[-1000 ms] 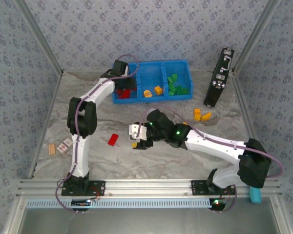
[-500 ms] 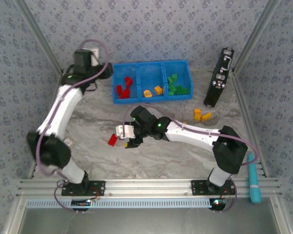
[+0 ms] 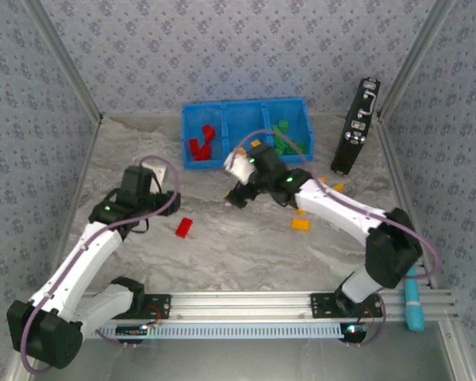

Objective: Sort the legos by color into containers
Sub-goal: Pick up the lego from the bottom-left of the table.

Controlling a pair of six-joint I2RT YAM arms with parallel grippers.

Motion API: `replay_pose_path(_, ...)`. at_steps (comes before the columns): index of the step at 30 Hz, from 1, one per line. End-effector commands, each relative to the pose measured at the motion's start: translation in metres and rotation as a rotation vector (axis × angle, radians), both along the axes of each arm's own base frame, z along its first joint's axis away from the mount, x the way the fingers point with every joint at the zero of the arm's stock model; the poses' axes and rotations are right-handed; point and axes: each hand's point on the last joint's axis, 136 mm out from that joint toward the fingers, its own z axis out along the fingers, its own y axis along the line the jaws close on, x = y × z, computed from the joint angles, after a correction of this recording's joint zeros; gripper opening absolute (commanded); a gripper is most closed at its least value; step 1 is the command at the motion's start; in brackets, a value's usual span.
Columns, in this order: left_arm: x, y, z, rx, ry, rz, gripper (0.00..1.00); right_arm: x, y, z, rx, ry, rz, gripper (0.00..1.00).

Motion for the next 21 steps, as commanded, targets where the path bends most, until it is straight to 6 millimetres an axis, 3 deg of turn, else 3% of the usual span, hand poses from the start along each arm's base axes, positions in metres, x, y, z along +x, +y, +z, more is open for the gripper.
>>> replay_pose_path(1, -0.006, 0.004, -0.013, 0.019, 0.018, 0.037, 0.65, 0.002, -0.059, 0.008, 0.107, 0.154, -0.284, 0.99)
replay_pose_path(6, -0.008, -0.001, -0.048, 0.084, 0.103, 0.013, 0.7, 0.006, -0.13, 0.014, 0.206, 0.146, -0.535, 0.99)
replay_pose_path(11, -0.006, -0.006, -0.067, 0.146, 0.179, -0.021, 0.73, -0.003, -0.183, 0.01, 0.223, 0.163, -0.751, 0.99)
replay_pose_path(18, -0.015, -0.015, -0.095, 0.166, 0.358, -0.025, 0.75, -0.021, -0.215, 0.002, 0.259, 0.188, -0.843, 0.99)
replay_pose_path(21, -0.017, -0.021, -0.105, 0.17, 0.387, -0.042, 0.76, -0.023, -0.218, 0.0, 0.269, 0.189, -0.823, 0.99)
